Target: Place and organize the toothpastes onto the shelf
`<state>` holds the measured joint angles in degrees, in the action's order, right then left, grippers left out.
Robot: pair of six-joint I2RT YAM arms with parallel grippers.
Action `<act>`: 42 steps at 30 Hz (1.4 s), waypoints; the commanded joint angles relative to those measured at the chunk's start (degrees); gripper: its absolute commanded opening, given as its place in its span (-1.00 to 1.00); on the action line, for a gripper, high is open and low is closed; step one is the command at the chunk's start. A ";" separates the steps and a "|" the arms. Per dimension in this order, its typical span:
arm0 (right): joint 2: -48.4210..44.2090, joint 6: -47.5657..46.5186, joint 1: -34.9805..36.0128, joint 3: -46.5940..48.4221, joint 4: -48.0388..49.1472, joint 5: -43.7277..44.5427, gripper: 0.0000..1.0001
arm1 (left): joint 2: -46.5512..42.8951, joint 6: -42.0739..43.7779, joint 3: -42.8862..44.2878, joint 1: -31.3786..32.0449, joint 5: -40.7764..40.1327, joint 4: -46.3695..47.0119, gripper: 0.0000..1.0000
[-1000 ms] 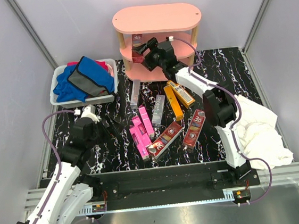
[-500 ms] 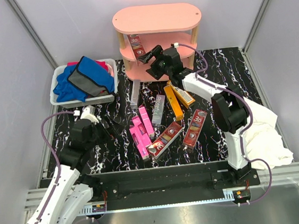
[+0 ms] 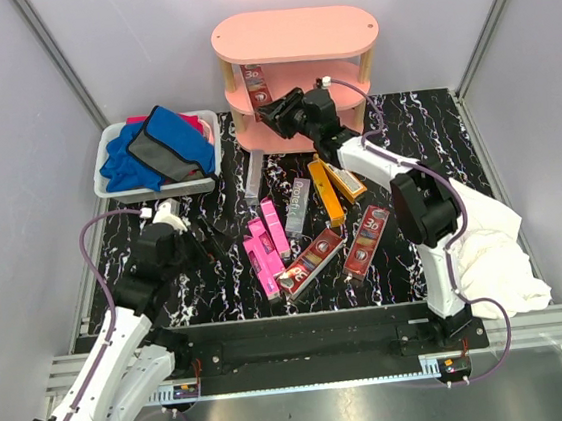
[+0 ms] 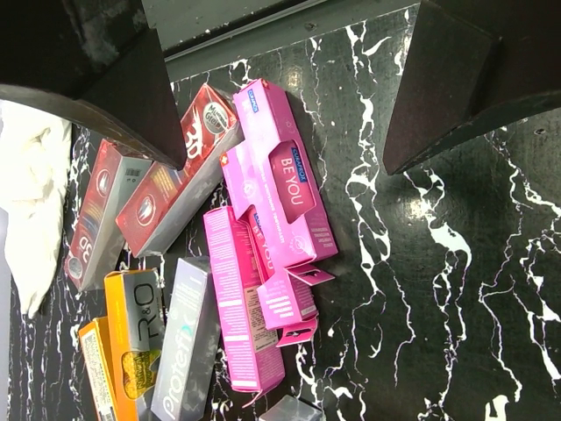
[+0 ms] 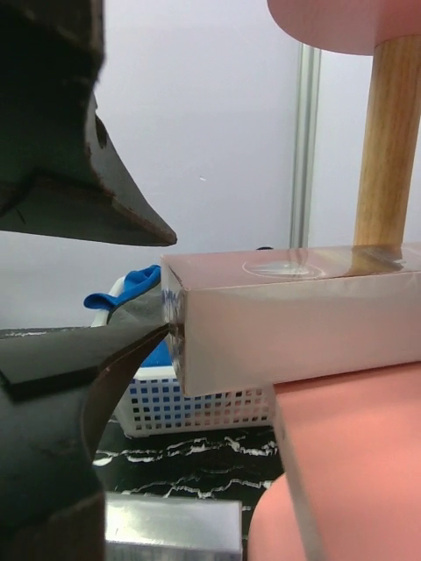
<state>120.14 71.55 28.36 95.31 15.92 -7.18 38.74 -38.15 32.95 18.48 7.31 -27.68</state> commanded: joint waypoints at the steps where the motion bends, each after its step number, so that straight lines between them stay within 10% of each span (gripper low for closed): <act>1: 4.48 1.31 1.17 7.24 2.54 -1.87 -0.11 | 0.37 0.71 -0.87 0.06 -1.42 1.49 0.98; 24: -0.60 -6.42 1.70 4.89 0.95 -2.40 0.04 | 0.37 1.24 -0.61 0.06 -1.25 0.88 0.98; 42: -36.36 -15.91 1.70 -36.13 -2.98 -2.75 0.21 | 2.65 5.36 4.05 1.55 2.10 0.26 0.98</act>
<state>90.87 60.14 29.69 63.68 16.36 -9.63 40.66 -35.66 32.93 18.65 7.99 -28.29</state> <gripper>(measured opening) 0.596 0.987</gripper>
